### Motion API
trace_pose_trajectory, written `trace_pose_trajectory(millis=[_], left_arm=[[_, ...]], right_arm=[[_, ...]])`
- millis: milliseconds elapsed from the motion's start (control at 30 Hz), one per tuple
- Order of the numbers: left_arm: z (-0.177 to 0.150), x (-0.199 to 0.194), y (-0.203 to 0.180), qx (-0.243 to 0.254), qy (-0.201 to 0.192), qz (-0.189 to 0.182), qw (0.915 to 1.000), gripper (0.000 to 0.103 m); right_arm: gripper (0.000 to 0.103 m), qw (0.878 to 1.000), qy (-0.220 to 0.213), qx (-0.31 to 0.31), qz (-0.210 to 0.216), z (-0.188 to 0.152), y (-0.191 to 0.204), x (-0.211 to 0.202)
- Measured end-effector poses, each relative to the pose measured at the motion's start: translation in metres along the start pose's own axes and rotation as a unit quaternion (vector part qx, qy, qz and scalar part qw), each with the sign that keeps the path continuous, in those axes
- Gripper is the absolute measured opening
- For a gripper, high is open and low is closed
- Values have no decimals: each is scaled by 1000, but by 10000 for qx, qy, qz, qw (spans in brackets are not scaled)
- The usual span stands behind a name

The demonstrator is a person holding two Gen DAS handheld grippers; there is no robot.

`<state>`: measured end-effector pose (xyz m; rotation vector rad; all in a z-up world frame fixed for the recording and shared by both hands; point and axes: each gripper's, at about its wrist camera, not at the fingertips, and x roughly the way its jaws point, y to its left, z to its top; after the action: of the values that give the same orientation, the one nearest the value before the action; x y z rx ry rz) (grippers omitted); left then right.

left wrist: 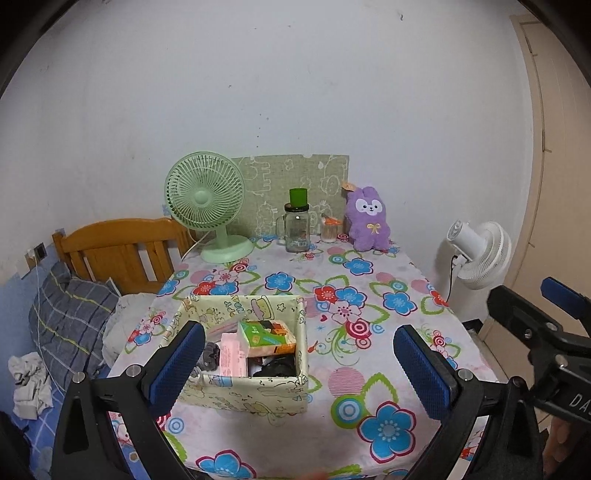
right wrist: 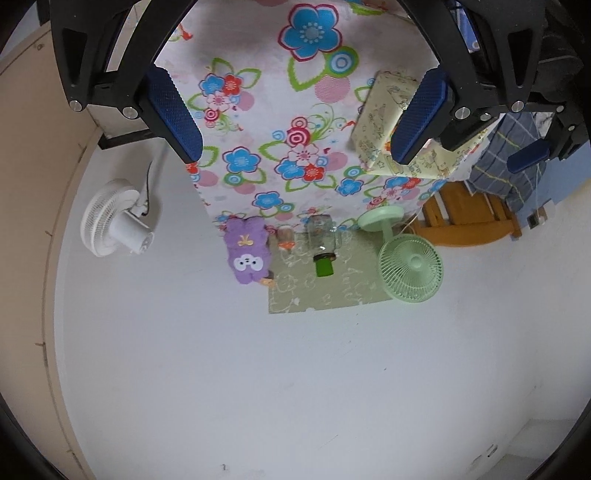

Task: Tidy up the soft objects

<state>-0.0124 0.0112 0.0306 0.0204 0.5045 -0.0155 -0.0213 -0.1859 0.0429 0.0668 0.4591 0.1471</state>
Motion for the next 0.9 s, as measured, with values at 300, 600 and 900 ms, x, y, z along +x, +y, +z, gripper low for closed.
trace_pose_trajectory(millis=[300, 600, 900], left_arm=[[1, -11, 1, -46, -107, 48, 9999, 103], [2, -13, 5, -87, -122, 82, 9999, 103], [2, -12, 7, -89, -125, 67, 9999, 103]], right_arm=[[103, 9998, -61, 161, -90, -2, -12, -10], [103, 9999, -61, 146, -65, -2, -10, -11], [103, 9999, -61, 133, -91, -1, -7, -10]])
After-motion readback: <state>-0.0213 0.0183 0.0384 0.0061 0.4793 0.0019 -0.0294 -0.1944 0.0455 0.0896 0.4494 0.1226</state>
